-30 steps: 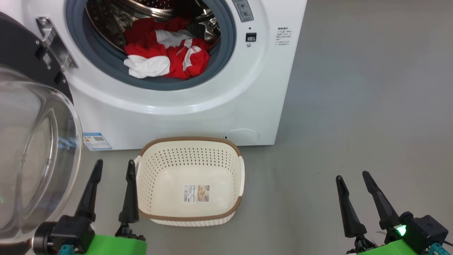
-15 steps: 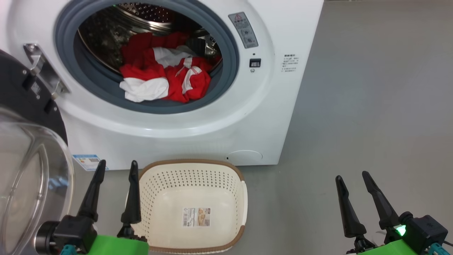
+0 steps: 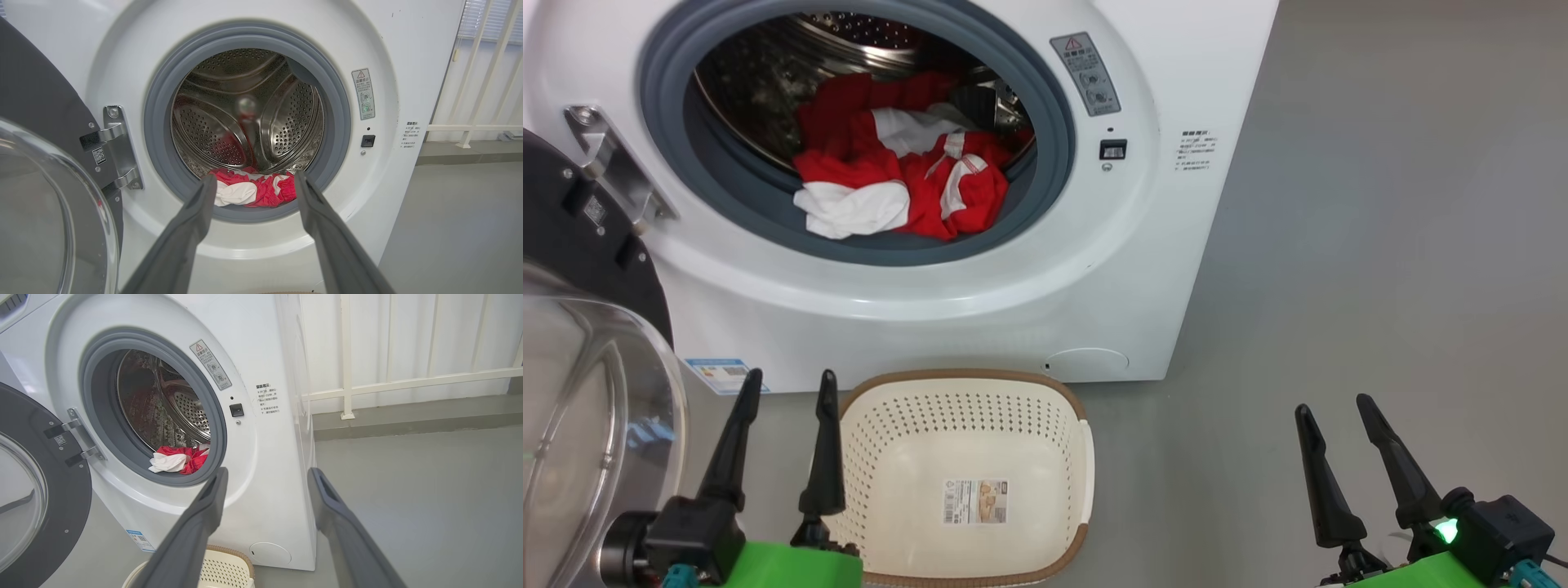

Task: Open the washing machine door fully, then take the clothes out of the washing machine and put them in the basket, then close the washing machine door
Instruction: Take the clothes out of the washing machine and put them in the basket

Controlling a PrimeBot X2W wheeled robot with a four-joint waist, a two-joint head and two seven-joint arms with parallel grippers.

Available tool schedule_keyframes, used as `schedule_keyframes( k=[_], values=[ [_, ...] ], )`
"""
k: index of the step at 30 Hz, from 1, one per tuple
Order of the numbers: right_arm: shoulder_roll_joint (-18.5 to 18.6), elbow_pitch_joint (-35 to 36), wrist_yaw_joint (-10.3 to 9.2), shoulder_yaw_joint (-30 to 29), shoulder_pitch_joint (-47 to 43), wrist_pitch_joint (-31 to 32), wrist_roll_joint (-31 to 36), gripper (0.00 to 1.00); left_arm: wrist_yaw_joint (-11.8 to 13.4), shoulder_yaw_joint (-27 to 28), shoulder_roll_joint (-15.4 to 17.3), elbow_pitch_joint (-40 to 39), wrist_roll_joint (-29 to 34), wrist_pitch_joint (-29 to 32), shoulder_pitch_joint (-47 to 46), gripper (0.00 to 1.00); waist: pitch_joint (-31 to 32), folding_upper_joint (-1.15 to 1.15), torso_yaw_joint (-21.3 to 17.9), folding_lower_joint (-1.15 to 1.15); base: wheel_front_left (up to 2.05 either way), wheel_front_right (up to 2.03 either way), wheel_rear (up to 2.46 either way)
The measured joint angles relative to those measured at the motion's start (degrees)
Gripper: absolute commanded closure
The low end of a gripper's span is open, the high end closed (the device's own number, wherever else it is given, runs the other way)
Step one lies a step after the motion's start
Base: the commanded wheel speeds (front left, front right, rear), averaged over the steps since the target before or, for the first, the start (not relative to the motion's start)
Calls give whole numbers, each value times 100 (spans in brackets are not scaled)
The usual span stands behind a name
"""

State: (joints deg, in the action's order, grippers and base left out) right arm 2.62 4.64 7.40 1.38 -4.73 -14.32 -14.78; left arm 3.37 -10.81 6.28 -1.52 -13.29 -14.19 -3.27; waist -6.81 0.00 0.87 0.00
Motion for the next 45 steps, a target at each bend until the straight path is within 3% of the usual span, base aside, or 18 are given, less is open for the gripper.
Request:
schedule_keyframes(
  k=[14,23,45],
  values=[
    [1,105,0,27,294,-1,9,0,49,-11,16,38,-1,-1,-659,0,-609,0,-17,0,0,0,0],
    [3,112,0,67,576,-19,59,0,31,-13,19,455,0,-11,-1425,0,-1075,0,-76,0,0,0,0],
    [8,92,0,216,904,-25,108,0,-219,44,314,2988,21,212,-3921,0,-1698,0,-404,0,0,0,0]
  ],
)
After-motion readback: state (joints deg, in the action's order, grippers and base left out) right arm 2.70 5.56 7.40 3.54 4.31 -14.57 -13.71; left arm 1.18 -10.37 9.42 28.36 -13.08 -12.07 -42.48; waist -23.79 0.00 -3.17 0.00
